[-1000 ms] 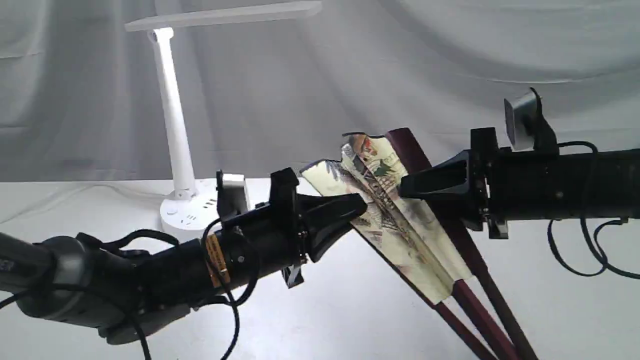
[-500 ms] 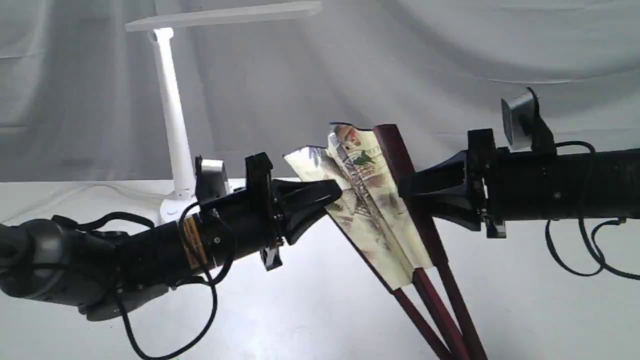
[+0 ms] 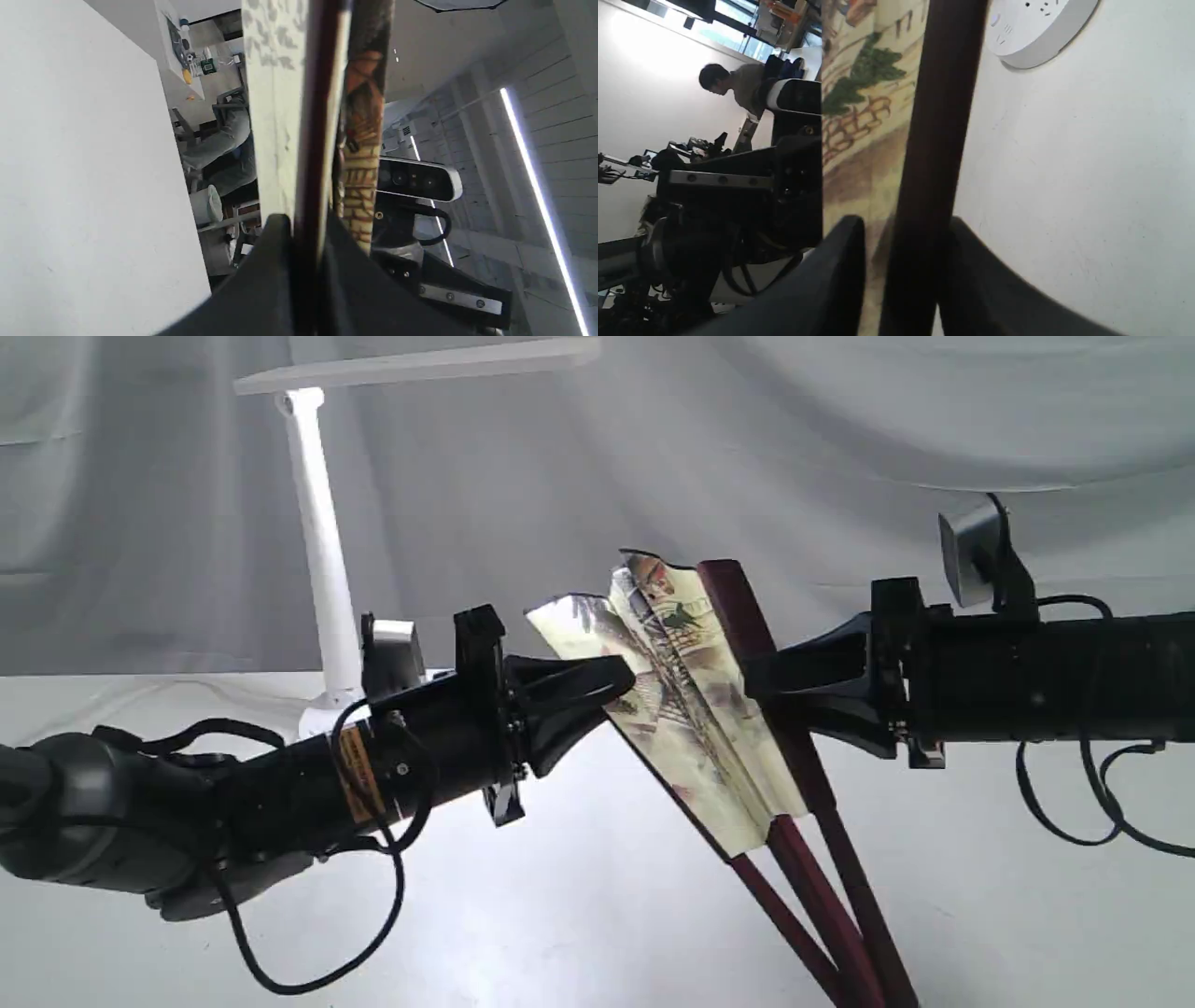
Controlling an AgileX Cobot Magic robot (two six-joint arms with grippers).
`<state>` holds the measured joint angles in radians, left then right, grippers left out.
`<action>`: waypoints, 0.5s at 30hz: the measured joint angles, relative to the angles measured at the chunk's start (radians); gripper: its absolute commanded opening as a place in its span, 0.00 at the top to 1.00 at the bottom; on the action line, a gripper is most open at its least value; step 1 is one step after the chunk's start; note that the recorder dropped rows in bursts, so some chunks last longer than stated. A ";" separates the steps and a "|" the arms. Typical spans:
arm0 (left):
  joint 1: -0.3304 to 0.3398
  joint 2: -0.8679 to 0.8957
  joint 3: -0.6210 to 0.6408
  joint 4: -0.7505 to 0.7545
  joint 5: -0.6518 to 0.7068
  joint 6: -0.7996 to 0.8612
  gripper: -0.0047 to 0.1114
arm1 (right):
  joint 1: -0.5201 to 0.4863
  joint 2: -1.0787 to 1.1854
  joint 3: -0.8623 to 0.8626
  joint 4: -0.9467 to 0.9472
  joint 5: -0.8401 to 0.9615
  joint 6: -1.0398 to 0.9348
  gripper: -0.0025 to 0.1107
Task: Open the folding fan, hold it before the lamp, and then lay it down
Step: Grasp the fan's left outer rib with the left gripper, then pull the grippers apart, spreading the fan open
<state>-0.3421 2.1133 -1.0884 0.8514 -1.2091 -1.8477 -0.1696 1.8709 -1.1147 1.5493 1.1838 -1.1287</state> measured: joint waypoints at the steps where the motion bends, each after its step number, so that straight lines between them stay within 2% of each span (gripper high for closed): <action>1: 0.005 0.000 0.000 0.005 0.000 0.001 0.96 | 0.000 0.000 0.000 0.004 0.000 -0.004 0.73; 15: 0.052 0.000 0.000 0.072 0.007 -0.001 0.96 | 0.000 0.134 0.000 0.125 0.027 -0.075 0.73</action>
<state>-0.2905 2.1133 -1.0884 0.9233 -1.2022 -1.8485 -0.1696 2.0047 -1.1147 1.6746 1.2107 -1.2037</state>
